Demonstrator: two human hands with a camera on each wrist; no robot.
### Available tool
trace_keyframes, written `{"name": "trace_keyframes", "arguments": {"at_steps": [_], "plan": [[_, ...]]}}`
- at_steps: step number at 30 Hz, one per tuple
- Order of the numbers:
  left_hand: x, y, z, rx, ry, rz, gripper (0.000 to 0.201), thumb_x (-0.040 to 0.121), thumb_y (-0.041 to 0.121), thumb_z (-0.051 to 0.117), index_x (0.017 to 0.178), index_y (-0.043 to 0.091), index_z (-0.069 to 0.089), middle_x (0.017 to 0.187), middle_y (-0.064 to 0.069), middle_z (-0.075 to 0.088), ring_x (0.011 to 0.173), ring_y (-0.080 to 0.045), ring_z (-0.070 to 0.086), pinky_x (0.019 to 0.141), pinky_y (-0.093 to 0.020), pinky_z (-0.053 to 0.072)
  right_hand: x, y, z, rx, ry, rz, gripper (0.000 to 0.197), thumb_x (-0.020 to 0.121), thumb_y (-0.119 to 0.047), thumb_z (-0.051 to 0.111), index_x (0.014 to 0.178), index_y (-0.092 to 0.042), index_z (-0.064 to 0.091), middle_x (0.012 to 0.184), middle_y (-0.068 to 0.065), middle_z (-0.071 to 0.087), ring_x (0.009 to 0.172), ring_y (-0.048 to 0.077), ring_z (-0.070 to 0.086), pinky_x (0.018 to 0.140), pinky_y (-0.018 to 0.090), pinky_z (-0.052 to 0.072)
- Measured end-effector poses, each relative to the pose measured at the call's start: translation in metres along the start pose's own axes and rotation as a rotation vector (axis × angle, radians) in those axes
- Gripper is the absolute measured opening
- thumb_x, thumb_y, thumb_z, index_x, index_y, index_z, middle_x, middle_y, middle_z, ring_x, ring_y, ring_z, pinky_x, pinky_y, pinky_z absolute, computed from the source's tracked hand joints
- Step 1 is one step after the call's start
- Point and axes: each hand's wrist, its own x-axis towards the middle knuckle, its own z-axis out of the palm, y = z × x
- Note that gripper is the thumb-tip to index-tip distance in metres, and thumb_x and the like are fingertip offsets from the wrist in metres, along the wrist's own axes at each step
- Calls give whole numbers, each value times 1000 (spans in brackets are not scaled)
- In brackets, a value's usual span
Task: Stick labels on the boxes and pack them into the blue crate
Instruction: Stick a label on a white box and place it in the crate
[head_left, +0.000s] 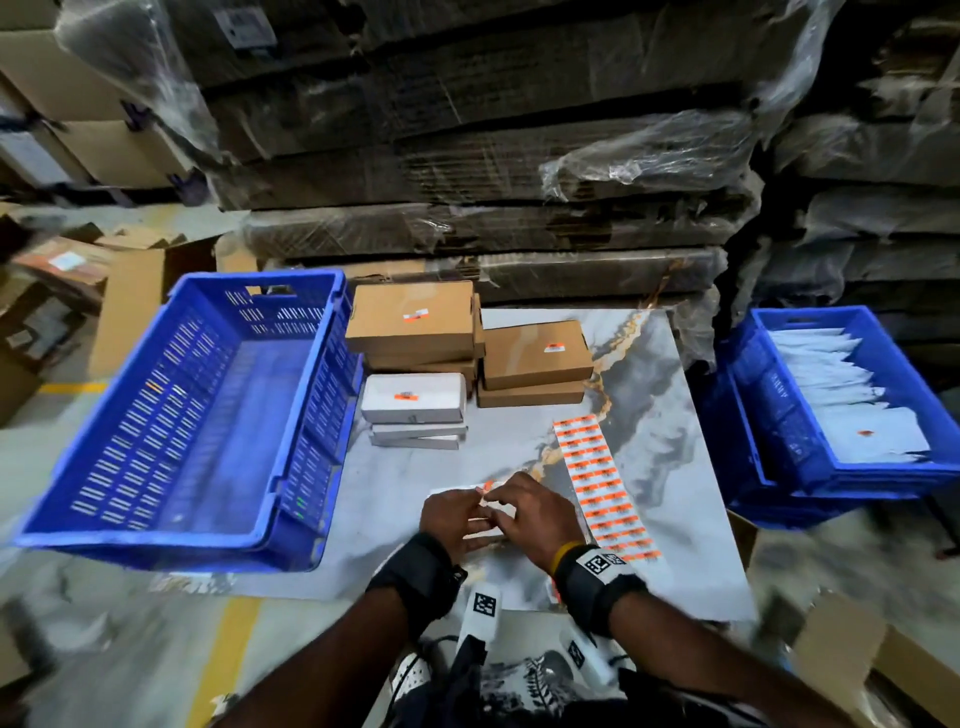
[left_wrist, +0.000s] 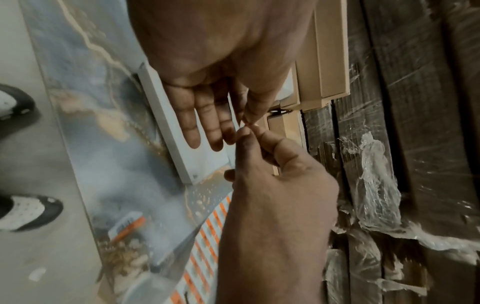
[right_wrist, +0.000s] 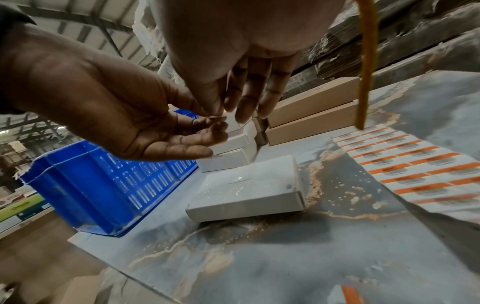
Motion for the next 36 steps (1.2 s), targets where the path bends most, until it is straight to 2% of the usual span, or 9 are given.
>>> {"name": "trace_keyframes", "arguments": {"at_steps": [6, 11, 15, 17, 20, 23, 27, 30, 36], "plan": [[21, 2, -41, 405, 20, 45, 20, 94, 15, 58, 75, 11, 59, 69, -12, 61, 50, -20, 51, 50, -20, 35, 19, -1, 14, 363, 10, 304, 5, 83, -29, 74, 86, -27, 70, 82, -7, 62, 79, 13, 60, 76, 26, 49], [31, 18, -59, 767, -47, 108, 21, 92, 17, 62, 71, 15, 60, 64, -5, 64, 46, -14, 55, 43, -17, 41, 32, -16, 28, 376, -153, 380, 13, 79, -34, 76, 73, -29, 65, 76, -10, 63, 75, 11, 60, 70, 24, 49], [40, 27, -64, 931, -72, 127, 21, 92, 21, 64, 72, 18, 60, 63, 0, 64, 41, -6, 54, 39, -13, 40, 43, -21, 39, 383, -171, 457, 19, 81, -25, 71, 63, -25, 63, 75, -6, 66, 77, 18, 65, 79, 35, 57], [46, 29, -67, 949, -69, 128, 18, 93, 22, 63, 76, 18, 61, 63, 1, 64, 42, -5, 55, 37, -10, 38, 49, -23, 42, 374, -182, 479, 22, 83, -24, 71, 62, -22, 62, 75, -3, 65, 75, 18, 62, 77, 34, 54], [56, 26, -72, 863, -31, 87, 7, 96, 18, 58, 99, 14, 61, 64, -4, 63, 35, -5, 53, 34, -11, 34, 58, -20, 49, 337, -200, 521, 21, 84, -23, 68, 66, -12, 66, 73, 9, 62, 71, 19, 58, 71, 34, 52], [63, 20, -79, 772, 12, 37, 15, 95, 17, 56, 108, 9, 60, 66, -7, 62, 36, -9, 54, 34, -13, 36, 64, -15, 56, 285, -195, 551, 22, 83, -21, 66, 76, -1, 69, 83, 18, 70, 67, 20, 57, 64, 30, 49], [78, 5, -88, 792, 72, 5, 19, 87, 31, 63, 100, 18, 62, 86, -12, 71, 76, -31, 70, 61, -29, 50, 74, -16, 60, 257, -239, 541, 17, 83, -24, 68, 75, -10, 72, 83, 8, 73, 81, 25, 67, 73, 31, 53], [83, 0, -88, 694, 86, -43, 14, 88, 26, 64, 96, 19, 56, 72, -12, 62, 52, -26, 54, 49, -29, 43, 81, -17, 65, 225, -285, 538, 15, 79, -32, 71, 71, -20, 68, 85, -2, 72, 84, 20, 66, 74, 27, 52], [92, 3, -88, 678, 86, -38, 11, 91, 21, 61, 98, 18, 53, 78, -14, 62, 51, -23, 53, 49, -30, 48, 90, -20, 74, 147, -262, 611, 20, 72, -42, 72, 75, -23, 68, 84, -9, 70, 82, 17, 66, 74, 28, 55]]}}
